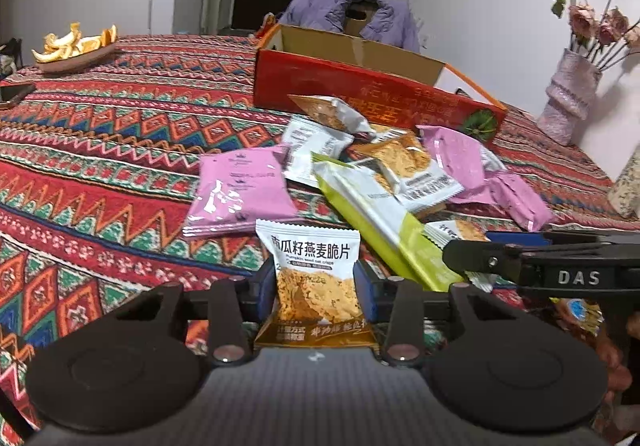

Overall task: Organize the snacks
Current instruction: 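Carry both cracker bags into the cardboard box and open both grippers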

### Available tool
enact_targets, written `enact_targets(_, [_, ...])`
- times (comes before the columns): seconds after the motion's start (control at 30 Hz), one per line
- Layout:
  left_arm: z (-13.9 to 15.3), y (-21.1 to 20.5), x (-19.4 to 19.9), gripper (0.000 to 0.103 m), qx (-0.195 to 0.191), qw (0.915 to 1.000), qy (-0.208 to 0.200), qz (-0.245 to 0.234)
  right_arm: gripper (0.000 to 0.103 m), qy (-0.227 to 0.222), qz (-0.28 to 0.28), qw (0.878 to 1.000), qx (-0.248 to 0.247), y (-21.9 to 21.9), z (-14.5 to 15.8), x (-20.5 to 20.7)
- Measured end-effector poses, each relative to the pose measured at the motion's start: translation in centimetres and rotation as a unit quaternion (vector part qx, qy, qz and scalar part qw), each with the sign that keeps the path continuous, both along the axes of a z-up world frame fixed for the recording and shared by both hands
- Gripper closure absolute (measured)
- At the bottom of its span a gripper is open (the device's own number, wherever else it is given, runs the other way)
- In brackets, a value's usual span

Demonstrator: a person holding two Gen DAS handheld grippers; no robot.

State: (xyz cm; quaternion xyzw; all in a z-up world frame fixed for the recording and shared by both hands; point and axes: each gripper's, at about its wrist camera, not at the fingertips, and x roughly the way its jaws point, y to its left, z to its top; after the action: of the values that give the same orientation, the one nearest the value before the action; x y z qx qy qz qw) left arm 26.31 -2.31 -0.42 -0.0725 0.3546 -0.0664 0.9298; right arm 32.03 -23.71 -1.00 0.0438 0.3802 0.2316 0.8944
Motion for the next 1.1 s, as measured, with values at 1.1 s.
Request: enact_targets(1.1, [7.0,-0.8,-12.1,0.062,0.003,0.9897,-0.142,-0.018,0.046,-0.177,-0.061,0.982,-0.008,-0.8,8.3,-16.4])
